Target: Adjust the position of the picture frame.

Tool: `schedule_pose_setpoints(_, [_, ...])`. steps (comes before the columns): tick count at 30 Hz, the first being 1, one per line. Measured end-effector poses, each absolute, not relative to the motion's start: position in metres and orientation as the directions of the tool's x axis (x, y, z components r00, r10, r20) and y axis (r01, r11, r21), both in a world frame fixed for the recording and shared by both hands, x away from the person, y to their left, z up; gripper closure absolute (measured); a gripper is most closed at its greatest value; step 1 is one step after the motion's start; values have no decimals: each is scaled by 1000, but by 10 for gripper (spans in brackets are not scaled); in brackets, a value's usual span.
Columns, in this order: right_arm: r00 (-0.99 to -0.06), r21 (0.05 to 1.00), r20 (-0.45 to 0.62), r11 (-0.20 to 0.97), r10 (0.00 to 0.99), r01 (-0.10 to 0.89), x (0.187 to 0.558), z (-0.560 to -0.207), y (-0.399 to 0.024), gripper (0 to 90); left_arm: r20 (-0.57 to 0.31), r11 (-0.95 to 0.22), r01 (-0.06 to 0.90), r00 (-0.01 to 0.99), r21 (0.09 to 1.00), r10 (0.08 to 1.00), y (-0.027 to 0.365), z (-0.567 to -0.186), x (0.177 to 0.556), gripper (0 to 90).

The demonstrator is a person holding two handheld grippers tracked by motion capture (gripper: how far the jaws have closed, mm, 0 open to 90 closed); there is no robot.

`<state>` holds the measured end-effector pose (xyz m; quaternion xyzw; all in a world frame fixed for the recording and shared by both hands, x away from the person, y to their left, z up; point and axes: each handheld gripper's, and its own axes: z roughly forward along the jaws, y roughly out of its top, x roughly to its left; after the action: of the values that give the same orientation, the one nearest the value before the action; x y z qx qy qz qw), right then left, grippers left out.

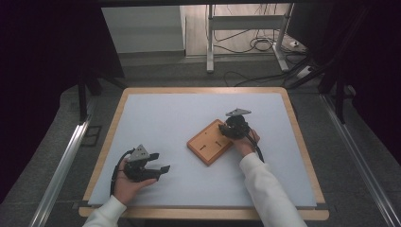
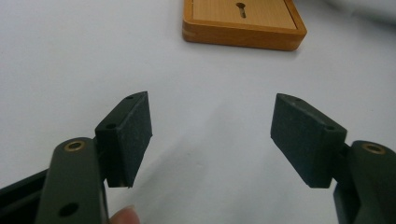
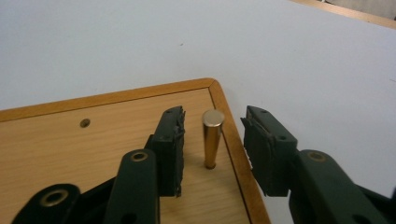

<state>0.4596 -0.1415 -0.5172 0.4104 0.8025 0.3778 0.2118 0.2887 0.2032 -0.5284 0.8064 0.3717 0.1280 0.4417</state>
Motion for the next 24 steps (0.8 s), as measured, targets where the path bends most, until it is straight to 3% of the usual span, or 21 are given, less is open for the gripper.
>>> schedule_pose_setpoints(8, [-607, 787, -21, 387, 794, 480, 465, -518, -140, 823, -120, -336, 485, 693, 807, 711, 204, -529, 289, 290])
schedule_pose_setpoints(16, [-610, 792, -40, 397, 791, 463, 464, -519, -139, 836, -121, -333, 484, 692, 809, 712, 205, -528, 288, 290])
schedule_pose_setpoints(24, [-611, 802, 32, 344, 791, 488, 465, -520, -144, 838, -120, -332, 484, 690, 810, 714, 205, -528, 289, 290])
